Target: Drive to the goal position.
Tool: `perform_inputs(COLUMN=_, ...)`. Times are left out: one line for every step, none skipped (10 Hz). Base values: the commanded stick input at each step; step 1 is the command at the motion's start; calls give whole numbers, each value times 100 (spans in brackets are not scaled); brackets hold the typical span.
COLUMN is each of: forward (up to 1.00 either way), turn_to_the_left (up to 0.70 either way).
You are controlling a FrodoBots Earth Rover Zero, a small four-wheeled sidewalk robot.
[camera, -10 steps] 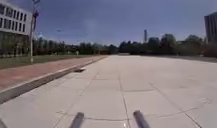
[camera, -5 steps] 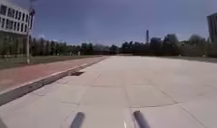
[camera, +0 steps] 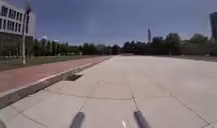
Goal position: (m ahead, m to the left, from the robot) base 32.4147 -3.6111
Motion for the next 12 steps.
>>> perform_inputs(forward=100, turn_to_the_left=0)
perform_inputs(forward=100, turn_to_the_left=-3)
perform_inputs(forward=100, turn_to_the_left=-21)
perform_inputs(forward=100, turn_to_the_left=-2)
perform_inputs(forward=100, turn_to_the_left=0)
perform_inputs(forward=100, turn_to_the_left=0)
perform_inputs(forward=100, turn_to_the_left=0)
perform_inputs(forward=100, turn_to_the_left=0)
perform_inputs(forward=100, turn_to_the_left=0)
perform_inputs(forward=100, turn_to_the_left=0)
perform_inputs(forward=100, turn_to_the_left=0)
perform_inputs(forward=100, turn_to_the_left=-19)
